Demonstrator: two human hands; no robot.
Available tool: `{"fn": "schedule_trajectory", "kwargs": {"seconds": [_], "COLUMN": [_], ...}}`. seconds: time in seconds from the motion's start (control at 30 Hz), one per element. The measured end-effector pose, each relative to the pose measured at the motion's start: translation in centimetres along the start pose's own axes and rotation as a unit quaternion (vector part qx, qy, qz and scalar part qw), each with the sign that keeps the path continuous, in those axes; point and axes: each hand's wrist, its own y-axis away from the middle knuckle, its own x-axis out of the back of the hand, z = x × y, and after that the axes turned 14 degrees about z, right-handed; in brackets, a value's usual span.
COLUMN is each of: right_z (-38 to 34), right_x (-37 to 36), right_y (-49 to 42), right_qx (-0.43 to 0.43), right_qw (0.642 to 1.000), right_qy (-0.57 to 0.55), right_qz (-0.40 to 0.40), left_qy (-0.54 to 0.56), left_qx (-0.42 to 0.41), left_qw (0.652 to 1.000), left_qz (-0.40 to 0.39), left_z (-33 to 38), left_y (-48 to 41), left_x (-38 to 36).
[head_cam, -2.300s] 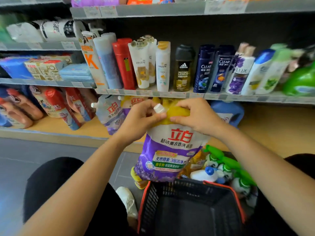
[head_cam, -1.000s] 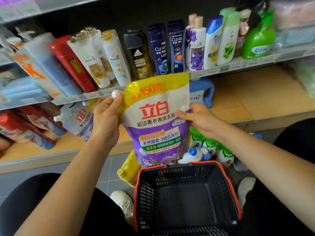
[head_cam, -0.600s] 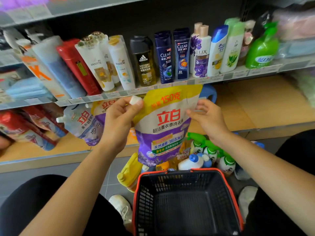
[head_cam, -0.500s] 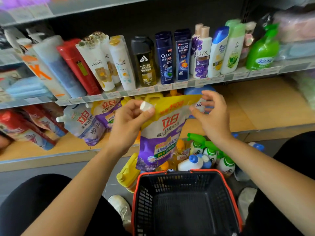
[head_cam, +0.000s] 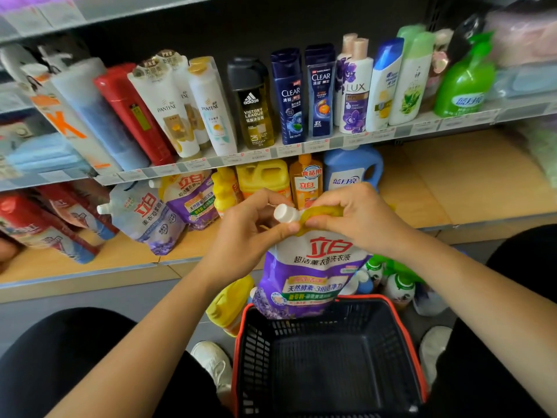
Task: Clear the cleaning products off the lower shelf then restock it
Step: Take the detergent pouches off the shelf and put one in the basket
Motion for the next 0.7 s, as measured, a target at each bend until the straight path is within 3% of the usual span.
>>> {"fn": "schedule_trajectory", "kwargs": {"seconds": [0.2,0.37,0.53,0.7], "right_z": [-0.1,0.2,-0.1,-0.1], "right_x": [0.2,0.0,-0.2,-0.5], "right_y": [0.4,0.6,0.7,0.8], "right_qx": [0.009,0.02,0.03,0.032], "right_qw": [1.0,0.999,0.999,0.999], "right_qy": [-0.022,0.019,0.021,0.024], "right_qz": [-0.01,-0.026,-0.019,-0.013], "left_qy": [-0.067,-0.145,-0.212,-0.158], "left_qx": [-0.142,-0.186,-0.162,-0.075], "left_qw": [0.988,0.972,0.964,0.984], "left_qz": [-0.005,0.02,0.001,0.027], "left_z": [0.3,-0.2,-0.8,-1.0], "left_y": [-0.5,-0.3,-0.7,-0.5], "left_x": [0.8,0.9,1.3,0.6]}}
